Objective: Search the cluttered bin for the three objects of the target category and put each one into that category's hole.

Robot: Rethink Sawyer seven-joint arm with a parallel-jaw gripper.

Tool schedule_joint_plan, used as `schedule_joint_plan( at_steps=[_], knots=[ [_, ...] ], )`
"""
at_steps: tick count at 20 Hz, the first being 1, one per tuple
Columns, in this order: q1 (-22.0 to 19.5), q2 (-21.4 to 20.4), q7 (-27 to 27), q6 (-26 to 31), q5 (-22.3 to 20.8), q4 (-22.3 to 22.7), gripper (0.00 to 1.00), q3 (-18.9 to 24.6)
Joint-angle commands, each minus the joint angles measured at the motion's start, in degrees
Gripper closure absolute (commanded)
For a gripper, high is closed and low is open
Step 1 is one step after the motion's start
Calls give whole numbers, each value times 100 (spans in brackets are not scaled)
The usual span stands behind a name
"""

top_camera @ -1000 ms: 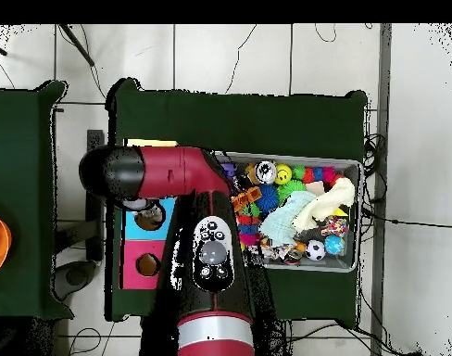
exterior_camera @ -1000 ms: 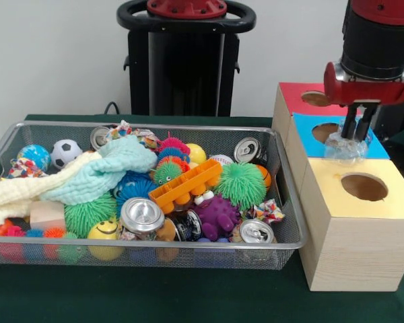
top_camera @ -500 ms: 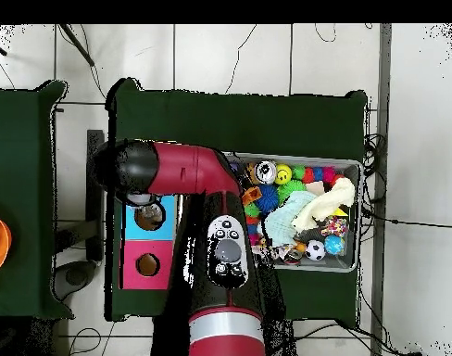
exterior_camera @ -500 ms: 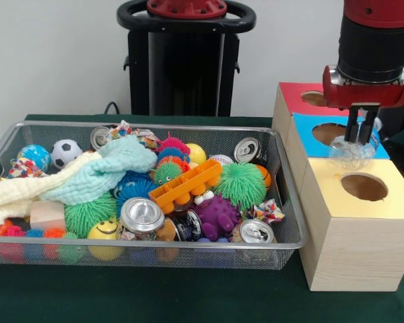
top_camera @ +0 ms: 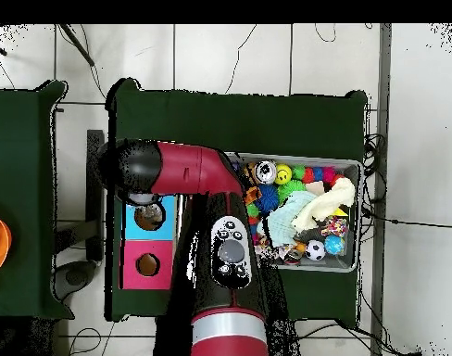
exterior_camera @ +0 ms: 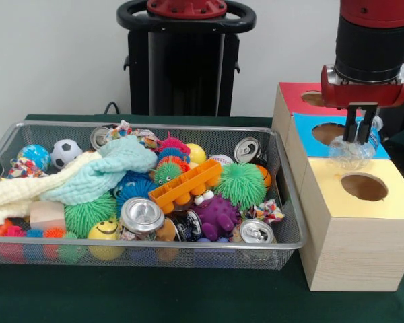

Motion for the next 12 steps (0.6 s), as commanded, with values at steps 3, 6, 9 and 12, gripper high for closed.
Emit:
schedule_joint_plan(
  at_steps=[3,6,9,12],
  knots=[
    [-161,142,607,413,52,743,100,270],
    [-169,121,543,542,12,697,100,265],
    [-180,98,473,633,-28,662,100,265],
    [-191,74,380,768,-91,597,100,261]
  ],
)
